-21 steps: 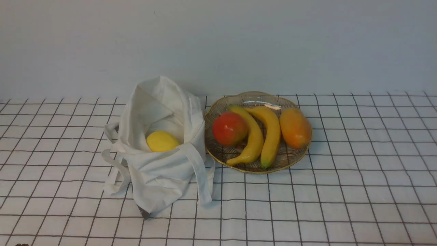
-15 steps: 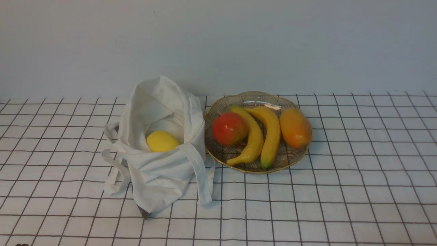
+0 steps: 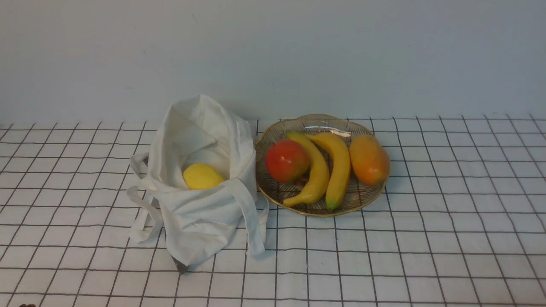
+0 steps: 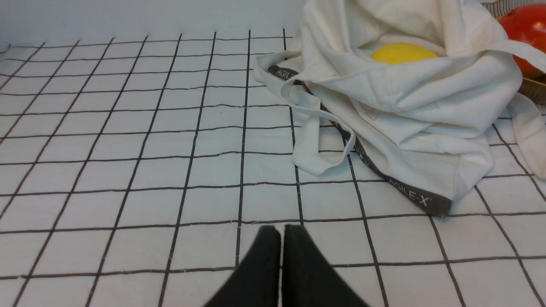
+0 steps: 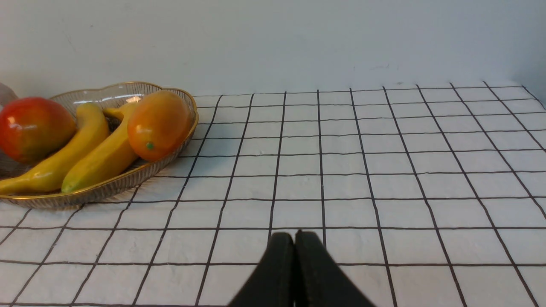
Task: Take the fruit out of the bag on the white checkered tablecloth and place them on the plate.
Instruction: 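Reach into the bag and grasp the lemon with the left gripper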
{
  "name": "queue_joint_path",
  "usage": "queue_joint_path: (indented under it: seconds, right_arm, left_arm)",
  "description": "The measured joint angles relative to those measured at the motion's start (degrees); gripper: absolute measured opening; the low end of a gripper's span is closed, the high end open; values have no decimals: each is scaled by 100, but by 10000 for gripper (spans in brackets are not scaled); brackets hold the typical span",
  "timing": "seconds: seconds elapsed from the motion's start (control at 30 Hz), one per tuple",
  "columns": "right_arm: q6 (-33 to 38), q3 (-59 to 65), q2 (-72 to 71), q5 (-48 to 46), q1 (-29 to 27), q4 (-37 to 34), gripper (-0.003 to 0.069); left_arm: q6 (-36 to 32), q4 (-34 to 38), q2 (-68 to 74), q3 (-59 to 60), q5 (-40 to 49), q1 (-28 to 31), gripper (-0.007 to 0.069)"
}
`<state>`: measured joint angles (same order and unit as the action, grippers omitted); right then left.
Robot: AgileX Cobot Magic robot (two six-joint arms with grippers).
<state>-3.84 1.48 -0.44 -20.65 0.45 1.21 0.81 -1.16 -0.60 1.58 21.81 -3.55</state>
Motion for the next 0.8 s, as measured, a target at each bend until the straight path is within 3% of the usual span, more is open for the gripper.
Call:
queue_joint_path:
  seconds: [0.33, 0.4, 0.53, 0.57, 0.67, 0.8]
  right_arm:
    - [0, 0, 0, 0, 0, 0, -15]
    - [0, 0, 0, 0, 0, 0, -15]
    - [0, 0, 0, 0, 0, 0, -15]
    - [0, 0, 0, 0, 0, 0, -15]
    - [0, 0, 0, 0, 0, 0, -15]
    - [0, 0, 0, 0, 0, 0, -15]
  left_arm:
    - [132, 116, 0, 0, 0, 4, -8]
    - [651, 859, 0, 0, 5, 11, -8]
    - [2113, 3232, 0, 6, 92, 11, -8]
    - [2166, 3339, 0, 6, 92, 11, -8]
    - [2580, 4527, 0, 6, 86, 11, -8]
    - [2288, 4822, 0, 6, 49, 11, -8]
